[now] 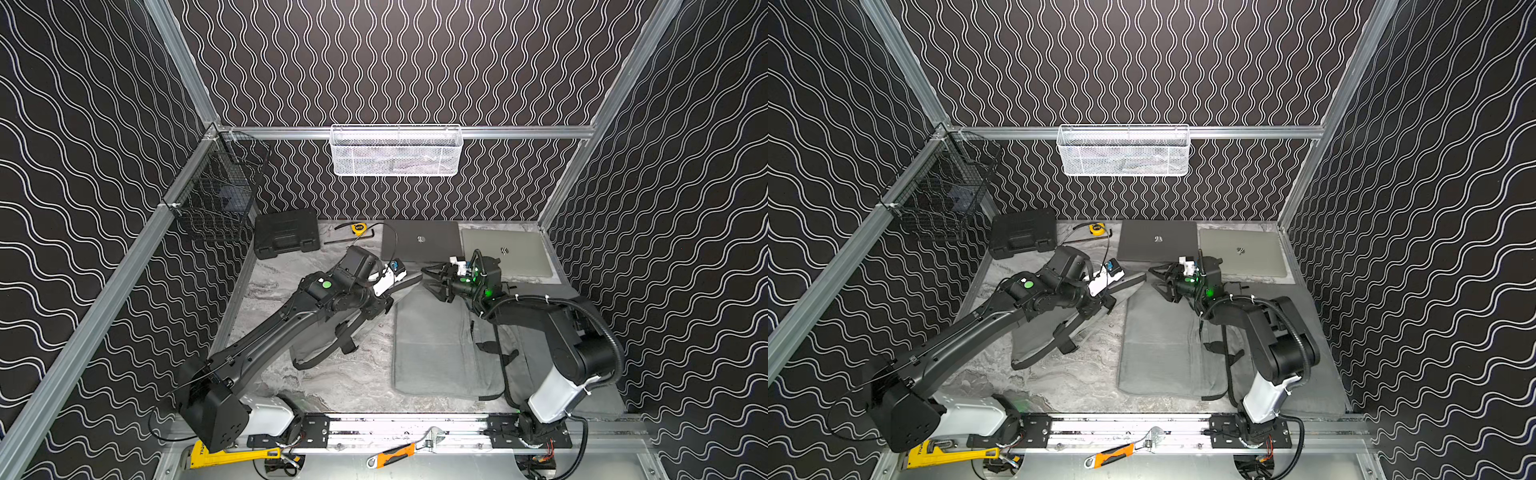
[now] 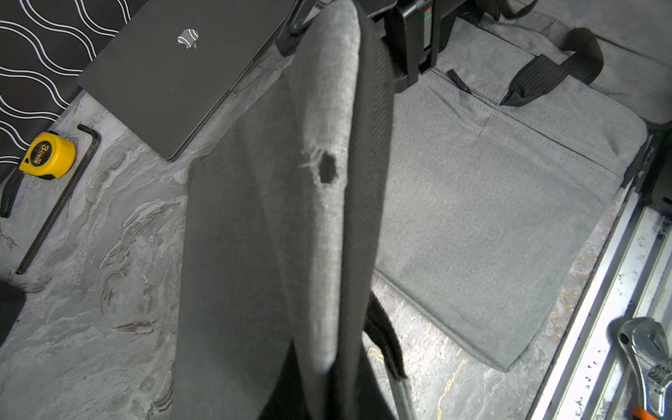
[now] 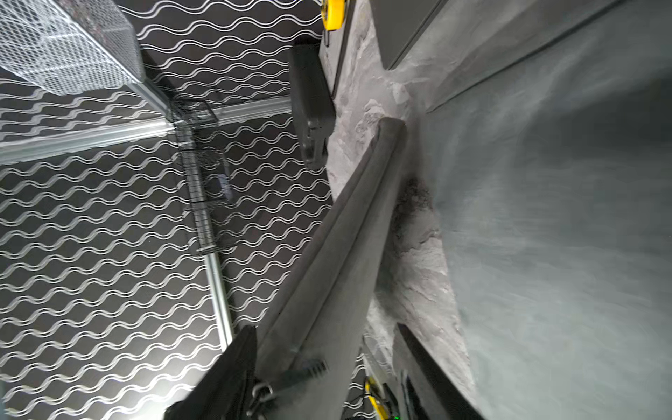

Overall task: Open the zippered laptop bag and take out the laptop
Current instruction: Unzip the zipper on the zippered laptop bag.

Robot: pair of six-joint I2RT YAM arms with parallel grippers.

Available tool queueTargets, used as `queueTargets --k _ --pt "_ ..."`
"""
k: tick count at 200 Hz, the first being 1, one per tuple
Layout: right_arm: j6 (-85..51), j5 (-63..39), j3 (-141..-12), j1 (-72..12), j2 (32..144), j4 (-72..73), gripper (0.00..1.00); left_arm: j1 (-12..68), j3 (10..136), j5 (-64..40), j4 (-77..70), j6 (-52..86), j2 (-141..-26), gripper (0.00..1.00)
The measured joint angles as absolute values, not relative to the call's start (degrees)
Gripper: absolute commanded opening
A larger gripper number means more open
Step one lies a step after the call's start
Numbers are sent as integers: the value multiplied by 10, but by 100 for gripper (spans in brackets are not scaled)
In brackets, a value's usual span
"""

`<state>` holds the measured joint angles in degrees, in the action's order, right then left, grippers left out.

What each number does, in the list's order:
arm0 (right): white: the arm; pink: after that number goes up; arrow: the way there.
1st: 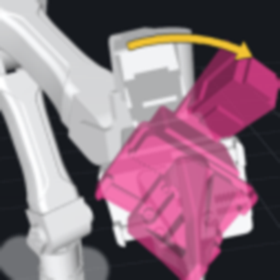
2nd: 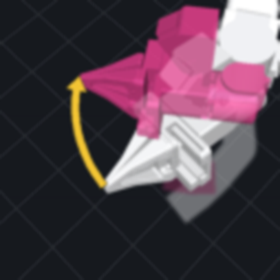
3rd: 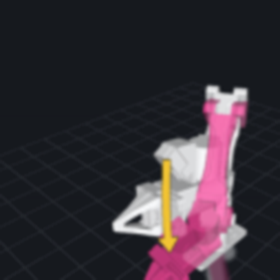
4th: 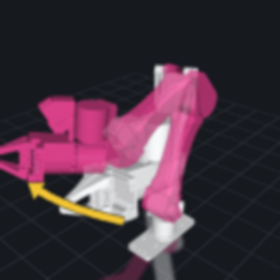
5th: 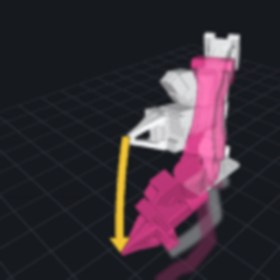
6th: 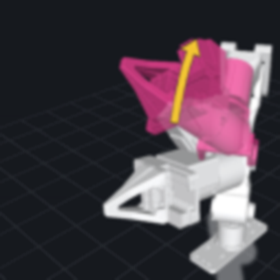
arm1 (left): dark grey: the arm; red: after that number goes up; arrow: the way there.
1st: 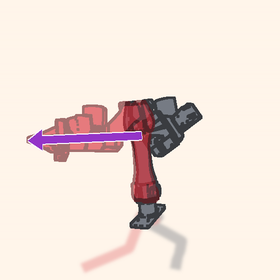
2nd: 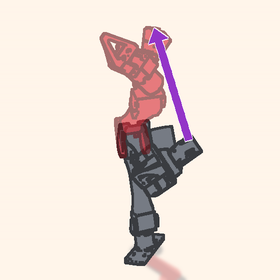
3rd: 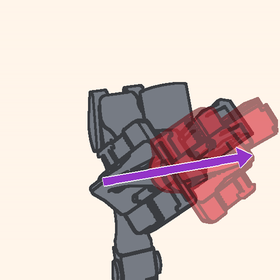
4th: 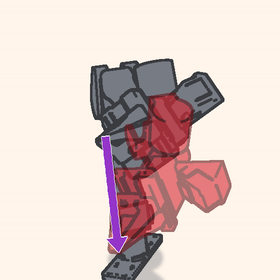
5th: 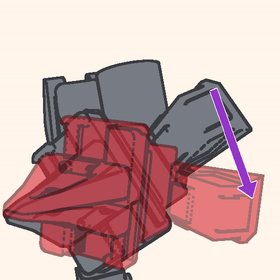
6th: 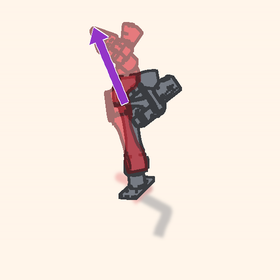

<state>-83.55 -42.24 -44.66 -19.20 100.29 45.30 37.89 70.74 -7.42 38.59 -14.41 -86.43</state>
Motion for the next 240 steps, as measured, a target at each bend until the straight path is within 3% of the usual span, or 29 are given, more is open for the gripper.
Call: queueTargets --k 78,101,127,159,185,240 --pt "-963 -382 -451 -222 1058 592 56 379 684 -89 349 -122 -861 0" --pt "-983 -377 -465 -229 1072 620 44 379 676 -91 336 -120 -860 0" --pt "-994 -366 -464 -230 1077 632 19 378 672 -90 327 -118 -860 0" --pt "-998 -348 -437 -230 1069 650 6 378 669 -92 327 -117 -860 0" --pt "-993 -335 -426 -228 1061 658 0 378 667 -96 330 -117 -863 0" --pt "-946 -315 -419 -223 1033 629 0 378 667 -107 326 -113 -874 0"
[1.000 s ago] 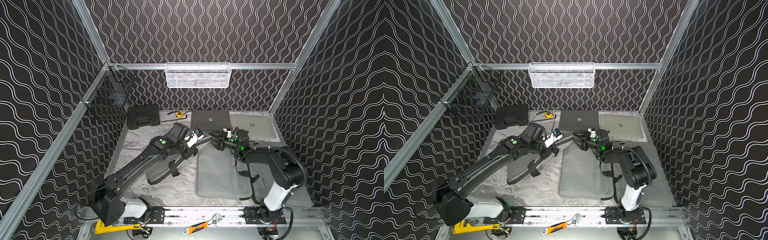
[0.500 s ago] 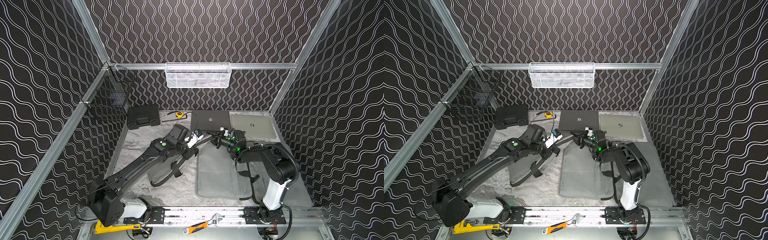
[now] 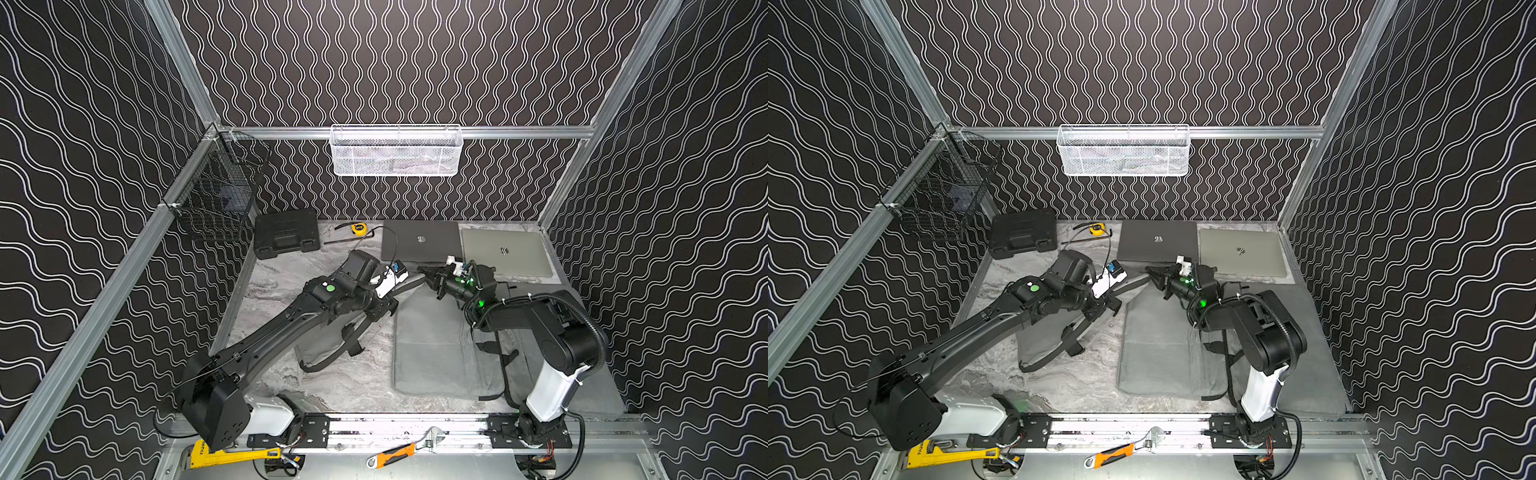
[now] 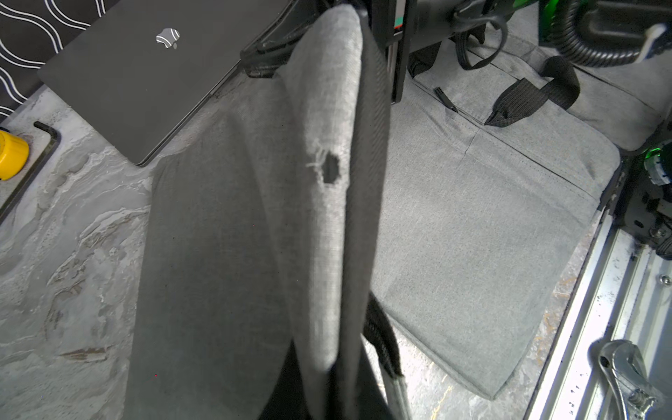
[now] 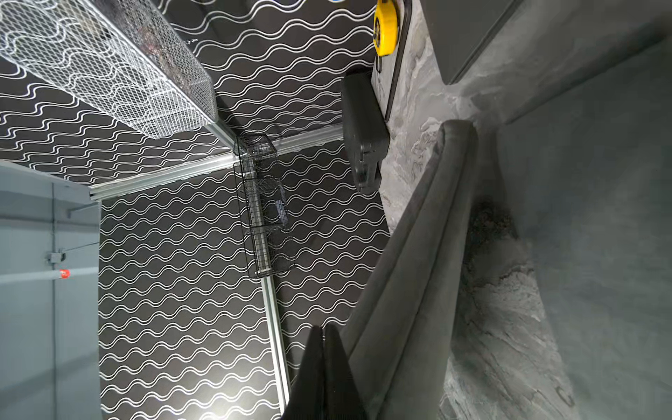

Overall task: Open the zippered laptop bag and take out the laptop
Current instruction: Unzip the zipper on the zippered laptop bag.

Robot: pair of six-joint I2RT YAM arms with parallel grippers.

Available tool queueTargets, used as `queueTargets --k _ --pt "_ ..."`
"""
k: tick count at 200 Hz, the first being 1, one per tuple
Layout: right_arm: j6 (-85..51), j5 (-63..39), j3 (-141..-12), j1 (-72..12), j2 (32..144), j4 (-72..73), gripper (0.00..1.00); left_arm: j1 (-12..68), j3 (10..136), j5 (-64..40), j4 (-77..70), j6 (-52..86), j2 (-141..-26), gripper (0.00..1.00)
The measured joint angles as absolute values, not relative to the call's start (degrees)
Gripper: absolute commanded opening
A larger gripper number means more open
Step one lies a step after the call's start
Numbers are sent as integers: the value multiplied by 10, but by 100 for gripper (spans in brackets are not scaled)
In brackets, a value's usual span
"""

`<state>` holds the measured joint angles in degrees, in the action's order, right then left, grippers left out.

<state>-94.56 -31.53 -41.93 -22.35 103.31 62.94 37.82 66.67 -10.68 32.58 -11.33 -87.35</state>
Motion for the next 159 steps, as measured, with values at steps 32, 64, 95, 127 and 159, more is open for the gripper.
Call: queueTargets --k 32,64,95,127,159 --pt "-888 -300 -418 -223 999 582 0 378 668 -107 320 -106 -882 0" --pt "-772 -279 -443 -225 936 479 0 378 672 -104 314 -90 -896 0" --pt "-692 -256 -455 -230 908 418 0 378 677 -101 312 -70 -912 0" --pt "-637 -244 -477 -238 908 381 0 378 691 -98 314 -42 -929 0" --pt "-585 -221 -491 -255 902 348 0 378 715 -103 330 -15 -954 0"
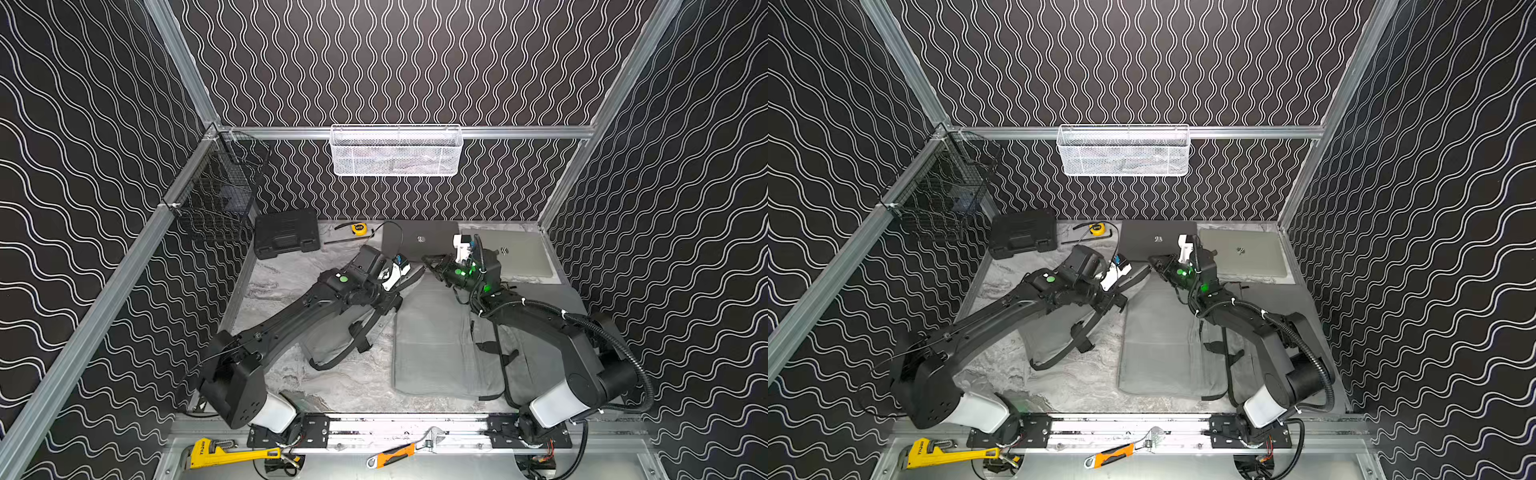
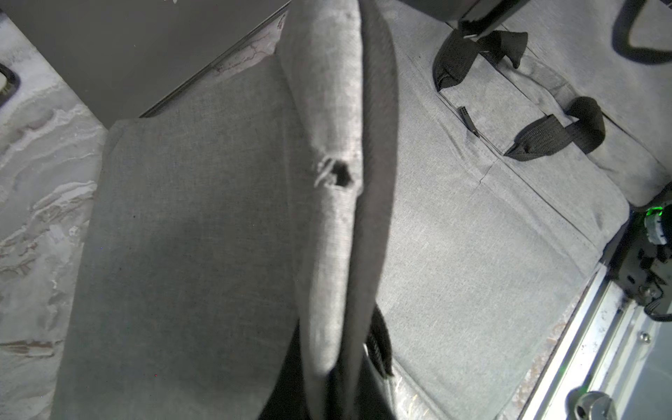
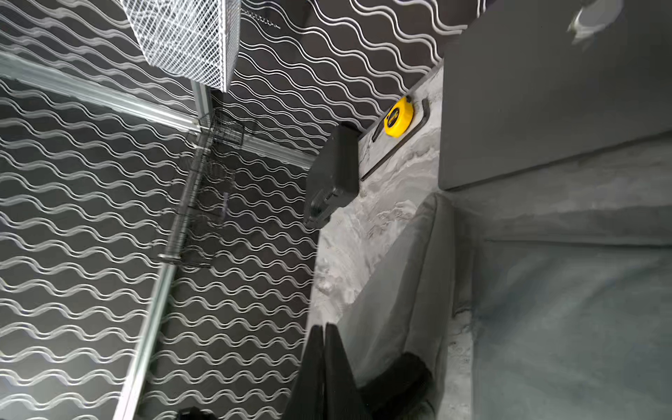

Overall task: Open the zippered laptop bag and take out the laptop
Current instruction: Unzip the zipper on the zippered laptop bag.

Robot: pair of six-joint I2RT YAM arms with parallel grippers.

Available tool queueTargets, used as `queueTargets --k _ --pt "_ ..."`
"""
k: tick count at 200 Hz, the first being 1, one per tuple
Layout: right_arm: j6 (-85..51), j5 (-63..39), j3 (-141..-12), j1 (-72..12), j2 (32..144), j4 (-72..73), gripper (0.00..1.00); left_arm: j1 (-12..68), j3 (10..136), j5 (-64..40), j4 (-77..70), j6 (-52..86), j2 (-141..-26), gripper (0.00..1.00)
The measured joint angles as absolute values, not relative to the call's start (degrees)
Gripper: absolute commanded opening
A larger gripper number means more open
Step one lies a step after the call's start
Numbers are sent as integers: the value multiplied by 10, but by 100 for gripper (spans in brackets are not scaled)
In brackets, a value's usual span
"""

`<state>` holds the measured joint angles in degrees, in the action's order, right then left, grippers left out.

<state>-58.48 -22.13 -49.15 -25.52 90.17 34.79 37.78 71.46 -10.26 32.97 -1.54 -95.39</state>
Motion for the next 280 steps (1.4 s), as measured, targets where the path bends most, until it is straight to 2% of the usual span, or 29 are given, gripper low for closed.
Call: queueTargets --k 89,134,185,280 --pt "-432 -138 -507 -313 871 263 0 378 730 -140 349 20 -988 0" --pt "-459 -88 -423 -310 833 307 0 369 720 -161 354 28 -985 0" --pt "-473 -90 -413 -311 834 361 0 352 689 -196 331 41 -956 0" --pt "-293 -48 -388 -357 785 387 0 348 710 -253 340 72 -978 0"
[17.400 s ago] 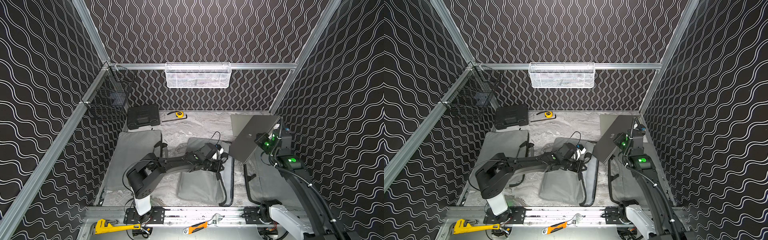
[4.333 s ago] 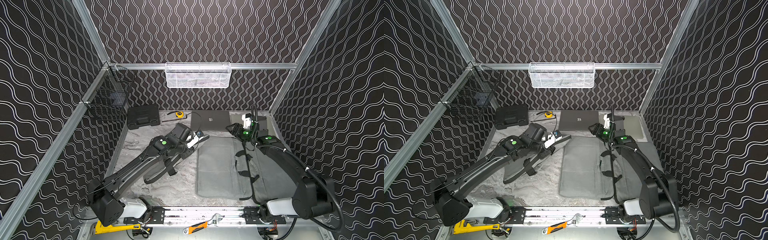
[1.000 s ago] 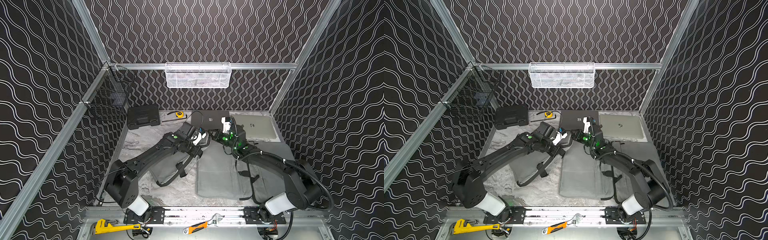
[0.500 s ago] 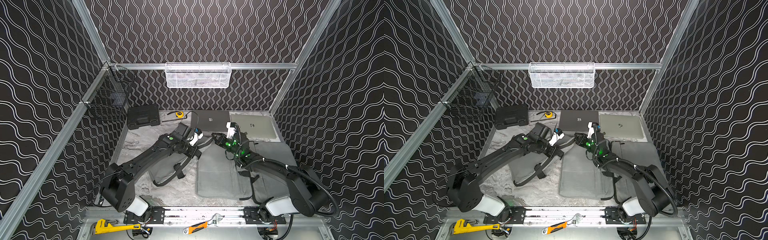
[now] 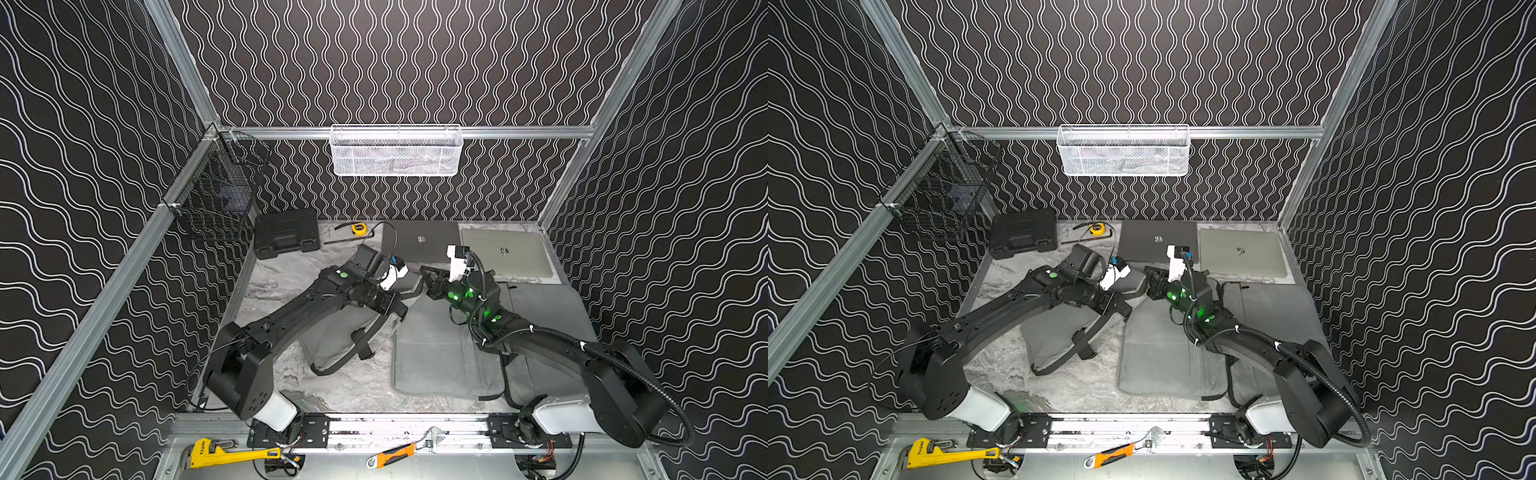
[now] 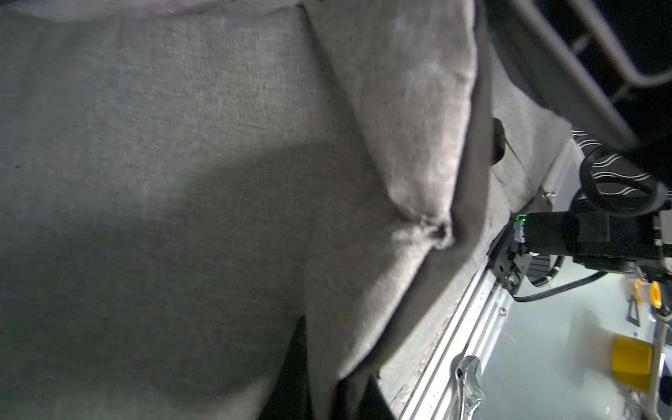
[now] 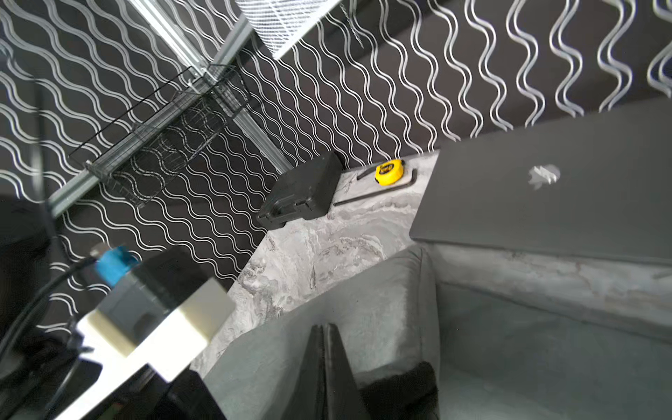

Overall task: Open the zippered laptop bag and take out the laptop
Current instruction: Unzip the zipper on the zippered laptop bag.

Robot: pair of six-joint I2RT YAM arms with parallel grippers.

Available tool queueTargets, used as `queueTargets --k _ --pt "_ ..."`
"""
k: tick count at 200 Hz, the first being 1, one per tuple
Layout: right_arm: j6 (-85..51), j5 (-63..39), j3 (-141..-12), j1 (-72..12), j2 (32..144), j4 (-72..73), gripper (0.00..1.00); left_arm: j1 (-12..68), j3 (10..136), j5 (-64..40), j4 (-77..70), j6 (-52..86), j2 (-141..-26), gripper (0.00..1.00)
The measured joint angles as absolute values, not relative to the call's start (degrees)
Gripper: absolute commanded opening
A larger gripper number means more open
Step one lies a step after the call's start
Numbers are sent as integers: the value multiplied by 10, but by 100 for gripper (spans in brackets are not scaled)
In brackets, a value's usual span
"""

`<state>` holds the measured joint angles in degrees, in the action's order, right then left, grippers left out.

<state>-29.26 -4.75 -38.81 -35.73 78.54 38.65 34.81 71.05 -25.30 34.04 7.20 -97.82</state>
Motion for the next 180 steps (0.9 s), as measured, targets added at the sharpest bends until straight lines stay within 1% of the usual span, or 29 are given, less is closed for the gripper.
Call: queueTargets --k 31,50,86,119,136,150,161,170,180 --pt "-274 -20 -339 -358 769 446 0 341 719 -266 345 73 -983 0" --pt "-261 -16 -335 -359 765 462 0 336 719 -270 344 73 -983 0" --pt "-309 34 -397 -359 776 380 0 331 714 -271 330 75 -973 0" --pt "-340 34 -430 -356 795 343 0 331 696 -273 310 86 -963 25" --pt "-340 29 -456 -356 808 320 0 331 691 -277 296 90 -957 33" --pt "-337 26 -475 -356 819 298 0 331 689 -279 285 90 -953 37" --pt "-332 23 -486 -356 825 279 0 331 686 -279 277 90 -951 37" --pt "-324 22 -492 -356 827 266 0 331 683 -279 275 90 -949 29" --pt "-321 19 -494 -356 829 255 0 331 678 -279 271 90 -947 23"
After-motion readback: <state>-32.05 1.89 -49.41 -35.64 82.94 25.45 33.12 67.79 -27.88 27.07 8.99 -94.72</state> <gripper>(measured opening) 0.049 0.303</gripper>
